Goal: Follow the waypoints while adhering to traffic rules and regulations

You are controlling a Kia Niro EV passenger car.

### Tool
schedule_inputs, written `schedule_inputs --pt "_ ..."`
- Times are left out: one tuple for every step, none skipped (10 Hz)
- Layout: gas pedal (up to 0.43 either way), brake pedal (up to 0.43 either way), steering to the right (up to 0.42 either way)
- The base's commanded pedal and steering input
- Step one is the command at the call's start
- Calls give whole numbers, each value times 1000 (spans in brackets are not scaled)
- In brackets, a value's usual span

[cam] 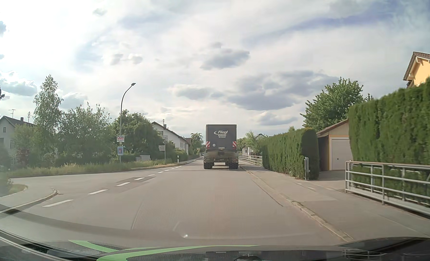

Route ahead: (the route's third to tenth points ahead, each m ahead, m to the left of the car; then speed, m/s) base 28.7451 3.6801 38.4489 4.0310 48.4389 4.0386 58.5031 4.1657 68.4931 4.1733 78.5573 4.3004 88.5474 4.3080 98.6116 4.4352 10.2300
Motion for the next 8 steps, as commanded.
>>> schedule_inputs --pt "157 0 -11" --pt "157 0 -9" --pt "157 0 -9" --pt "157 0 -9" --pt "157 0 -9" --pt "157 0 -8" --pt "157 0 -8" --pt "157 0 -8"
